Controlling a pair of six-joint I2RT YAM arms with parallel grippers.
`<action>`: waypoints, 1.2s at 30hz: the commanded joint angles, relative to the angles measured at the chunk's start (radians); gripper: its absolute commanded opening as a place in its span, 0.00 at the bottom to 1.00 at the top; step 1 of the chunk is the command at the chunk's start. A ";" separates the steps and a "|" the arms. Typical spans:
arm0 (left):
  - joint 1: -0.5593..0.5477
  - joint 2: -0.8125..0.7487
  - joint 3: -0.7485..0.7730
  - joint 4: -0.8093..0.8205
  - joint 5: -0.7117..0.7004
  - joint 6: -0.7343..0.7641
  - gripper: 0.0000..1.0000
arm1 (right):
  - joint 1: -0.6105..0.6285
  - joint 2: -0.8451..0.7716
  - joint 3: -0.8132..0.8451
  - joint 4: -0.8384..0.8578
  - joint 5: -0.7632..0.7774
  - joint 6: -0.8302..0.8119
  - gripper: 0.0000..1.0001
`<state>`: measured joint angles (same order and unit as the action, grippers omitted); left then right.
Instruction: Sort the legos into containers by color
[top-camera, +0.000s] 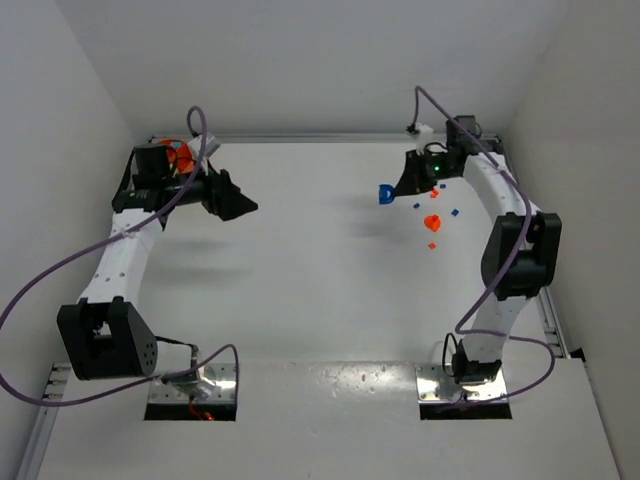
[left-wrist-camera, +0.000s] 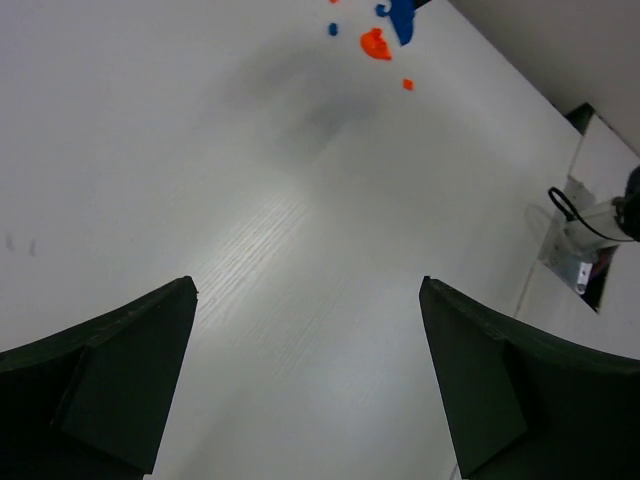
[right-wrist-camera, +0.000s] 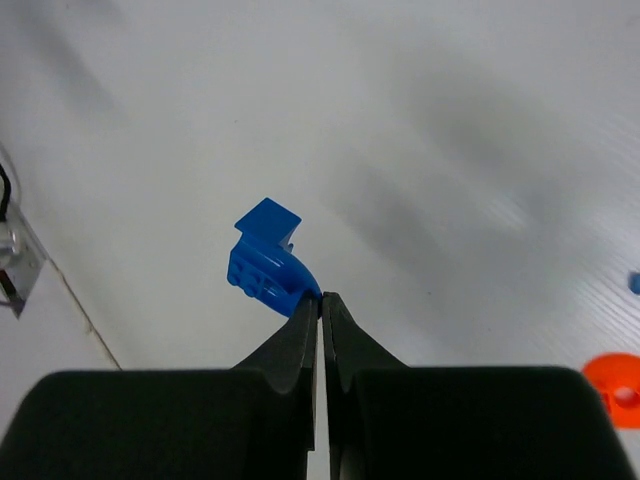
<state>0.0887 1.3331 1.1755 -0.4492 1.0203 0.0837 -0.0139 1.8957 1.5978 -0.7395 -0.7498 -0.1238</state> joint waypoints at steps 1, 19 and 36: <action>-0.072 0.038 0.062 0.021 0.106 -0.005 1.00 | 0.081 -0.038 0.001 -0.004 0.023 -0.115 0.00; -0.308 0.206 -0.007 0.365 0.190 -0.400 0.49 | 0.403 -0.058 0.097 -0.075 0.078 -0.191 0.00; -0.371 0.273 -0.017 0.388 0.172 -0.433 0.45 | 0.548 -0.038 0.146 -0.095 0.119 -0.191 0.00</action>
<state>-0.2733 1.5909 1.1667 -0.0982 1.1801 -0.3431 0.5156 1.8854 1.6981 -0.8406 -0.6304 -0.2897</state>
